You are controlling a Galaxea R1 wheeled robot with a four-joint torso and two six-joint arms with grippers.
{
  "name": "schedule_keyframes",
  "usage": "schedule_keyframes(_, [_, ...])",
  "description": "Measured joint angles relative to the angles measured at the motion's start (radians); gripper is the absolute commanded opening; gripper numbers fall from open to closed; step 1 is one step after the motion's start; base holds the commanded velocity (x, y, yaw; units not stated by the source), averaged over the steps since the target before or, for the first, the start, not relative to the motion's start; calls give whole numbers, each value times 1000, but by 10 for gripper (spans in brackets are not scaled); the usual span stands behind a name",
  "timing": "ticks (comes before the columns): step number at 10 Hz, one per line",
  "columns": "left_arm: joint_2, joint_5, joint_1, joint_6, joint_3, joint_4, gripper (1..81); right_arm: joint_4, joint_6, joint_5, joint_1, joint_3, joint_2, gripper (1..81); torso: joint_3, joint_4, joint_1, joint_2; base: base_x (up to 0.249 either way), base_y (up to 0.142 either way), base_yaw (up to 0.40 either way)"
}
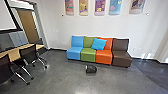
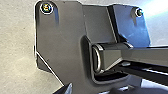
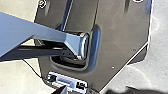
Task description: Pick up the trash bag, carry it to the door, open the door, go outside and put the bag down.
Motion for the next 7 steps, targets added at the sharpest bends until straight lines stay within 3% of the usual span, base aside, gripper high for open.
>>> schedule_keyframes(7, [0,0,0,0,0,0,811,0,0,0,-1,-1,0,811,0,0,0,0,163,0,0])
